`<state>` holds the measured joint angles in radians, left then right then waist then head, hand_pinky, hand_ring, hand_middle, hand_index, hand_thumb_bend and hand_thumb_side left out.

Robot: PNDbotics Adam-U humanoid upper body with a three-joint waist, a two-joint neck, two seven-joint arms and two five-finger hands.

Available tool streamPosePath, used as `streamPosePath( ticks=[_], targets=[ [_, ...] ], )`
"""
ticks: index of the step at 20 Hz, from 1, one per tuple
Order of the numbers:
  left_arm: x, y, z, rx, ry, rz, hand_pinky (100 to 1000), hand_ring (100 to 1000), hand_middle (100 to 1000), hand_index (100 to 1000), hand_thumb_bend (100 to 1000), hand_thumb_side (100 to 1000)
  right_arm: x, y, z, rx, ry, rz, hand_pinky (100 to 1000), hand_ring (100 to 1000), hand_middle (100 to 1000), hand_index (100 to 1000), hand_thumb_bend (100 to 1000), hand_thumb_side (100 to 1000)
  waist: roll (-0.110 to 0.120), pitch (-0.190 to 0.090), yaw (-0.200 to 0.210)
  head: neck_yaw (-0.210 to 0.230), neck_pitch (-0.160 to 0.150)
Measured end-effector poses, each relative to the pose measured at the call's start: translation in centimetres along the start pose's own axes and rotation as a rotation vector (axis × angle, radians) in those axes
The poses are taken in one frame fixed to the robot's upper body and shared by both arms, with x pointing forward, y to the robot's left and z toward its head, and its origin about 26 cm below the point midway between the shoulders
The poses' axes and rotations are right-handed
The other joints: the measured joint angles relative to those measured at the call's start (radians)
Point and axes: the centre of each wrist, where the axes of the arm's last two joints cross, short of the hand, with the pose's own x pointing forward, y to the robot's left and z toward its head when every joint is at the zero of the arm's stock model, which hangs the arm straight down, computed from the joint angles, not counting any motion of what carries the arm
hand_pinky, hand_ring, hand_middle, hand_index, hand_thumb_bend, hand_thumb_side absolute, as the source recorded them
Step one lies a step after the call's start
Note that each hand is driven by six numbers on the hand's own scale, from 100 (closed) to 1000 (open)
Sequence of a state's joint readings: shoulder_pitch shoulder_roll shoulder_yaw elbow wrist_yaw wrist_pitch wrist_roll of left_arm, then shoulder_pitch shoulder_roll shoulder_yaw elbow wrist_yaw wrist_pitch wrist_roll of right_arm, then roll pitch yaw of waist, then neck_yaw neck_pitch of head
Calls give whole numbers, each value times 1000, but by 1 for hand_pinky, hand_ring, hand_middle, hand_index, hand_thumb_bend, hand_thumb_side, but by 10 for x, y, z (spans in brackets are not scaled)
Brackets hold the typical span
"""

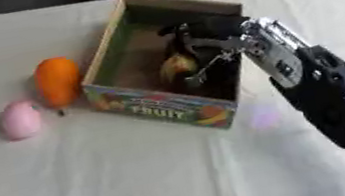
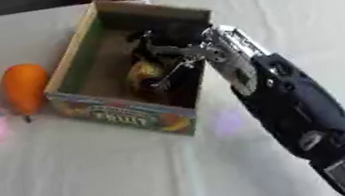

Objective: Pick up objects on the table and place them in the box.

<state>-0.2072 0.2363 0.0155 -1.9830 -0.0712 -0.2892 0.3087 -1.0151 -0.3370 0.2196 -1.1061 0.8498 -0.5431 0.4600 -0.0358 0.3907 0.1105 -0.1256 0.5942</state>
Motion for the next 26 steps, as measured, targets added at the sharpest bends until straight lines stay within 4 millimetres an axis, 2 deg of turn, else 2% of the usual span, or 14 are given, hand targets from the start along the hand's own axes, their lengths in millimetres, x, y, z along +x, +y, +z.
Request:
streamPosePath(
  ticks=[1, 5, 8, 9, 14, 18, 22, 26],
  targets=[
    [0, 0, 0, 0, 0, 0, 662, 719, 692, 677, 100, 895, 0, -1, 0, 5, 6, 2, 779, 1000, 875, 930, 100, 615, 0, 0, 0, 0, 0],
    [0, 0, 0, 1, 1, 0, 662, 720, 692, 677, 100, 894, 0, -8, 1, 0, 15, 9, 785, 1000, 879, 943, 100, 799, 0, 0, 0, 0, 0],
    [0, 0, 0, 2, 2, -1, 662, 720, 692, 677, 100, 894, 1, -15, 2, -25, 14, 15, 784, 1000, 873, 945, 100, 839, 2, -1, 0, 0, 0],
    [0, 0, 0, 2, 2, -1, 662, 720, 692, 677, 100, 894, 1, -18, 2, -37, 13, 15, 784, 1000, 873, 945, 100, 839, 2, -1, 0, 0, 0],
    [0, 0, 1, 1, 7, -2, 662, 721, 693, 677, 100, 894, 1, -38, 13, -128, 5, 21, 778, 1000, 854, 940, 100, 730, 3, -3, -5, 2, -1],
    [0, 0, 1, 2, 10, -3, 662, 722, 693, 678, 100, 891, 4, -64, 31, -243, -23, 21, 775, 1000, 830, 943, 100, 694, 3, -6, -13, 15, 0],
    [-1, 1, 2, 5, 13, -5, 661, 723, 694, 679, 100, 886, 12, -91, 60, -383, -62, -16, 759, 1000, 797, 940, 100, 605, 6, -15, -25, 38, 4],
    [-1, 3, 4, 17, 15, -11, 660, 723, 695, 682, 100, 881, 23, -107, 99, -519, -86, -94, 749, 1000, 765, 931, 100, 533, 13, -24, -48, 57, 18]
  ],
)
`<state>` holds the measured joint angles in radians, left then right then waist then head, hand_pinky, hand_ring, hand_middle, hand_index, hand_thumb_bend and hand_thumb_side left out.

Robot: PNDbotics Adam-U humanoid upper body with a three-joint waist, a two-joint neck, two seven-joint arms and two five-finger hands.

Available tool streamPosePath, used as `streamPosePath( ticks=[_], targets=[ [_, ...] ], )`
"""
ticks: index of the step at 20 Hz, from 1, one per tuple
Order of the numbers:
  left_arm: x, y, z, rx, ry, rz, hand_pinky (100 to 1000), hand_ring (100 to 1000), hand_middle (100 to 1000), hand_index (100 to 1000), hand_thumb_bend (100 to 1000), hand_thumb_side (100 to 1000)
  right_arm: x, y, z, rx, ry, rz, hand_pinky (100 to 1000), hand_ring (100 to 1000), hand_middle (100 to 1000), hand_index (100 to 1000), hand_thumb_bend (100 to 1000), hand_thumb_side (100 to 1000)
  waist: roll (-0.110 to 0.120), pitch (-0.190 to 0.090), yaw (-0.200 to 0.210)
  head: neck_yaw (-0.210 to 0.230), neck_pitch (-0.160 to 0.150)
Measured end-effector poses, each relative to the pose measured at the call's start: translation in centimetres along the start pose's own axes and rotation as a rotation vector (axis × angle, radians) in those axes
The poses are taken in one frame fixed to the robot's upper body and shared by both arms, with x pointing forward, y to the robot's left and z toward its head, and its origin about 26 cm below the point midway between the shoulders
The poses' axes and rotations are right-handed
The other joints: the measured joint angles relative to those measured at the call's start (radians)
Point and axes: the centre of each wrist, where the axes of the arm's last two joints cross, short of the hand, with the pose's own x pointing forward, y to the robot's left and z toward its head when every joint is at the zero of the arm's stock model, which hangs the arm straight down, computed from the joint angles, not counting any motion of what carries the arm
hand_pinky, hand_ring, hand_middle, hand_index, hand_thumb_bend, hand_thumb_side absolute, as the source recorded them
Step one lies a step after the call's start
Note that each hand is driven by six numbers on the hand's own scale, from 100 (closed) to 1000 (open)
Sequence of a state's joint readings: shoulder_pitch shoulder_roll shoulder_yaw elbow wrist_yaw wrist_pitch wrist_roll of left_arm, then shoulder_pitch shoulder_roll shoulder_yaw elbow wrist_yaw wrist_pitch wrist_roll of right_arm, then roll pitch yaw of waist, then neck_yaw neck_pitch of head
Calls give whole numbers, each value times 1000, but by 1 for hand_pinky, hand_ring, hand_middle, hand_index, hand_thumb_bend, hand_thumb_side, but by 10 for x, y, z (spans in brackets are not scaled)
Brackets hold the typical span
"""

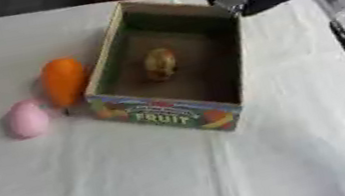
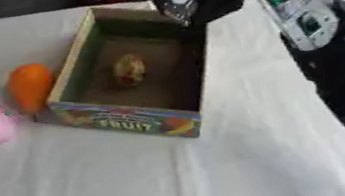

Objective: Pick up objects on the table and place them in the box.

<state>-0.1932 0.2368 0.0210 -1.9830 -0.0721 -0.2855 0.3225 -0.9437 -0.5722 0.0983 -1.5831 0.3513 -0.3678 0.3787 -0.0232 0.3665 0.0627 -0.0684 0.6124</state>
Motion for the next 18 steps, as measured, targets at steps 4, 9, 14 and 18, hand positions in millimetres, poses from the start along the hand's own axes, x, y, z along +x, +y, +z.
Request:
streamPosePath(
  ticks=[4, 9, 14, 18],
  targets=[
    [-1, 2, 2, 10, 2, -9, 659, 724, 695, 684, 100, 875, 17, -20, 35, -157, 20, -98, 731, 1000, 720, 898, 100, 591, 10, -13, -29, 7, 12],
    [-2, 6, 4, 21, -3, -23, 656, 724, 696, 687, 100, 861, 39, -26, 74, -373, 68, -210, 711, 1000, 683, 872, 100, 575, 28, -17, -54, 8, 12],
    [-2, 10, 6, 25, -11, -40, 654, 725, 699, 690, 100, 845, 45, -19, 99, -523, 86, -284, 700, 1000, 663, 855, 100, 619, 49, -22, -63, 10, 12],
    [-3, 15, 9, 34, -19, -63, 648, 724, 700, 701, 100, 823, 43, -10, 117, -602, 95, -321, 697, 1000, 657, 842, 100, 613, 65, -22, -63, 34, 13]
  ],
)
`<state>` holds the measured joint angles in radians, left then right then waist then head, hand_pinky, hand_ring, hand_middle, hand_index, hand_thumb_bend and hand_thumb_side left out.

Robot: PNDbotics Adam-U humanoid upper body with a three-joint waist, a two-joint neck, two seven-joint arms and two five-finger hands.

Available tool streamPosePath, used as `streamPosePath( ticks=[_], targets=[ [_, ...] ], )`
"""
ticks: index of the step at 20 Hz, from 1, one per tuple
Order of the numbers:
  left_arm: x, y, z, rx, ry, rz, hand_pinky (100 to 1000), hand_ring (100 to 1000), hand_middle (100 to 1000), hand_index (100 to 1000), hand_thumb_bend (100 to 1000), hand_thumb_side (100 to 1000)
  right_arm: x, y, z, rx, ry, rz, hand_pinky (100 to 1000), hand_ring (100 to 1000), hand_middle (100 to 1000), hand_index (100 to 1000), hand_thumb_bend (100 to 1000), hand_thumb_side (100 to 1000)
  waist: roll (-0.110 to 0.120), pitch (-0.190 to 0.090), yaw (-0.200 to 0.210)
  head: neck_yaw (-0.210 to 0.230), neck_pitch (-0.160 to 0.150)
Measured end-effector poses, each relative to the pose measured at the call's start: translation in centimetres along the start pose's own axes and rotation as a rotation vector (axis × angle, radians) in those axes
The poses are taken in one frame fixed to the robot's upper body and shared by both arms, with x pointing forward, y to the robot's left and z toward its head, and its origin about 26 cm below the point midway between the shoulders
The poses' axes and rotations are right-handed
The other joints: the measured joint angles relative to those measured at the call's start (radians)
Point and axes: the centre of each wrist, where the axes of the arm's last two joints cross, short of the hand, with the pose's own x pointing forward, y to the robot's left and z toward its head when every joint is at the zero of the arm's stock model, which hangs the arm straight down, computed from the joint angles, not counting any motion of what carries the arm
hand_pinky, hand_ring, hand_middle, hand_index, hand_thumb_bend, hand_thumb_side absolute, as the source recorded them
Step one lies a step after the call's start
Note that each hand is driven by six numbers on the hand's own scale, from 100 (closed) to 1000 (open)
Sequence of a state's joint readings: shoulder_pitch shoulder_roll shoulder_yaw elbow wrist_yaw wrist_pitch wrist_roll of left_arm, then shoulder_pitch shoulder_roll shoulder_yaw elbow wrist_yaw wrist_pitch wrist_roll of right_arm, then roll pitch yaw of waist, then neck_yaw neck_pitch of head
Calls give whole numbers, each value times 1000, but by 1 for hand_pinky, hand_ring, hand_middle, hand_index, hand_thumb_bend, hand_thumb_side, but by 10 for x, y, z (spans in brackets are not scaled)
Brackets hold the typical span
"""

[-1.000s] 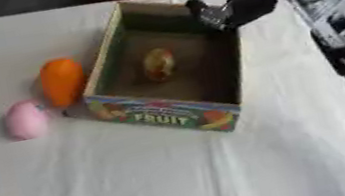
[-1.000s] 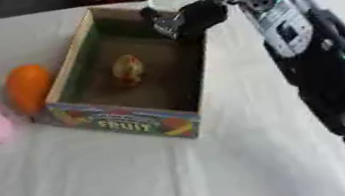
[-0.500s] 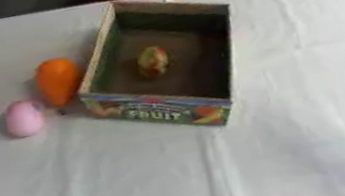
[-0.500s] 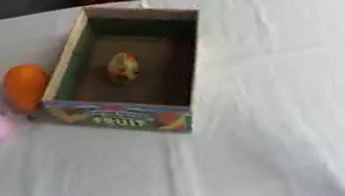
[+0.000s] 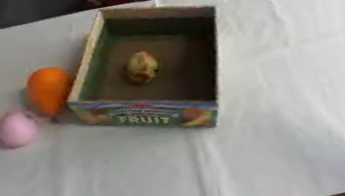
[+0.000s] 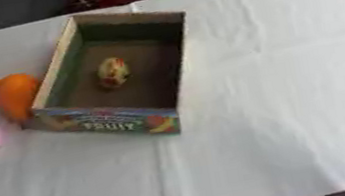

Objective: Pick up objects on the table and place them in the box.

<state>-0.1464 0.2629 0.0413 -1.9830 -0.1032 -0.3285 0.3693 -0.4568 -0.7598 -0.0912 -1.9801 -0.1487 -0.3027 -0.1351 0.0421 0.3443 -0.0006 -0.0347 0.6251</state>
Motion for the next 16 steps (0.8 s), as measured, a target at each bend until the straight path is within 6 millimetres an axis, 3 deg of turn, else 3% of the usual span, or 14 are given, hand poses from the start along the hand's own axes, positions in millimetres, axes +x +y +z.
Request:
streamPosePath(
  ticks=[6, 16],
  targets=[
    [-1, 13, 1, 17, -44, -57, 637, 719, 699, 713, 100, 777, -6, 1, 19, -89, -19, -64, 707, 1000, 644, 827, 100, 626, 22, 0, -5, 51, 13],
    [0, 42, -8, 36, -119, -199, 616, 706, 689, 742, 100, 697, -11, 2, 39, -123, -47, -95, 732, 1000, 627, 814, 100, 615, 31, 0, -7, 100, 16]
  ],
)
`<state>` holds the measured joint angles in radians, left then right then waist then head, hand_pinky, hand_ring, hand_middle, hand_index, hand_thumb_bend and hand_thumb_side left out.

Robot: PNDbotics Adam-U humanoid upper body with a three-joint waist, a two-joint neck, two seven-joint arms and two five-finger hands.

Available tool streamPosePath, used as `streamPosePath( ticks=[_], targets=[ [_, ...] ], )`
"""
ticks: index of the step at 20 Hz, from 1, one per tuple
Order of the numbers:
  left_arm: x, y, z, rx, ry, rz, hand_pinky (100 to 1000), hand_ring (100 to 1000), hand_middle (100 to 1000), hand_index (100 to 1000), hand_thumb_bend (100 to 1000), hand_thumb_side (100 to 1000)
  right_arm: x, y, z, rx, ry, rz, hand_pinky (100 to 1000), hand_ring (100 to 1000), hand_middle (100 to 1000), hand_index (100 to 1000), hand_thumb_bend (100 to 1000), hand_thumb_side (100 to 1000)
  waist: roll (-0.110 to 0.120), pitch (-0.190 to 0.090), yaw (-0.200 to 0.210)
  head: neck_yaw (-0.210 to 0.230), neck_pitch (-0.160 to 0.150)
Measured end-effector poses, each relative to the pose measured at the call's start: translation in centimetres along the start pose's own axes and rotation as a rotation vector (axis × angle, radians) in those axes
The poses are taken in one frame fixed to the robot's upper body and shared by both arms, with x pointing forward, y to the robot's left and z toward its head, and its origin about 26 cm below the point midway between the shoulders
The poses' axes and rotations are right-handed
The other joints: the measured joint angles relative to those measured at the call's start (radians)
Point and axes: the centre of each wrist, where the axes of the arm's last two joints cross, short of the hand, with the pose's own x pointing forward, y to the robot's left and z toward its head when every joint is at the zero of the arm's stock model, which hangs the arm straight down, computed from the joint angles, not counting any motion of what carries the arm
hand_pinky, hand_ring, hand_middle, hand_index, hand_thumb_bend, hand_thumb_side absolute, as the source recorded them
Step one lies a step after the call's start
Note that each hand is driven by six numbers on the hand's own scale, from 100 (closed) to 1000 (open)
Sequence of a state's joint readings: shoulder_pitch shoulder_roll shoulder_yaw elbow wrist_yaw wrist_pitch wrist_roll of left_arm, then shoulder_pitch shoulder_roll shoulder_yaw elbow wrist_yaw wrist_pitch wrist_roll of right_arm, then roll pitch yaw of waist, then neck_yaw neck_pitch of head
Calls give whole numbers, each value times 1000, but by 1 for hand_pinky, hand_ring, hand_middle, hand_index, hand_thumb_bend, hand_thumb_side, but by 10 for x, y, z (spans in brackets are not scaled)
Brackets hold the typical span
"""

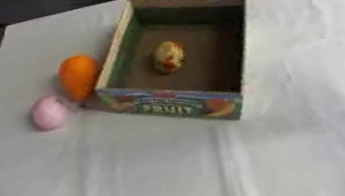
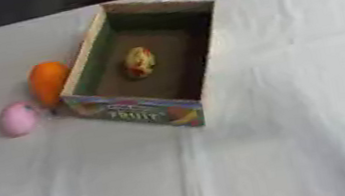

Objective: Pick up objects on the table and place them in the box.

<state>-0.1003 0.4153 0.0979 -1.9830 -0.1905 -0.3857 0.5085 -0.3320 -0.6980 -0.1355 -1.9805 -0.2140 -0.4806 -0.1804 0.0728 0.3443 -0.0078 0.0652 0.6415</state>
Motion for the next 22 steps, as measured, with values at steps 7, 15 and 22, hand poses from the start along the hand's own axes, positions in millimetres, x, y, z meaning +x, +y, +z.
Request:
streamPosePath(
  ticks=[7, 15, 22],
  targets=[
    [-2, 29, -11, -92, -8, -201, 603, 702, 675, 780, 100, 636, -1, -1, 5, -7, 3, -9, 735, 1000, 623, 810, 100, 617, -3, 2, -15, 1, -1],
    [1, 48, -31, -263, 43, -412, 617, 736, 719, 821, 100, 552, -1, -3, 10, -29, 5, -5, 738, 1000, 621, 807, 100, 605, -28, 2, -45, -34, -10],
    [5, 58, -53, -452, -21, -566, 619, 766, 753, 857, 100, 554, -1, -5, 14, -42, 9, 0, 739, 1000, 619, 804, 100, 601, -39, 2, -55, -41, -14]
  ],
)
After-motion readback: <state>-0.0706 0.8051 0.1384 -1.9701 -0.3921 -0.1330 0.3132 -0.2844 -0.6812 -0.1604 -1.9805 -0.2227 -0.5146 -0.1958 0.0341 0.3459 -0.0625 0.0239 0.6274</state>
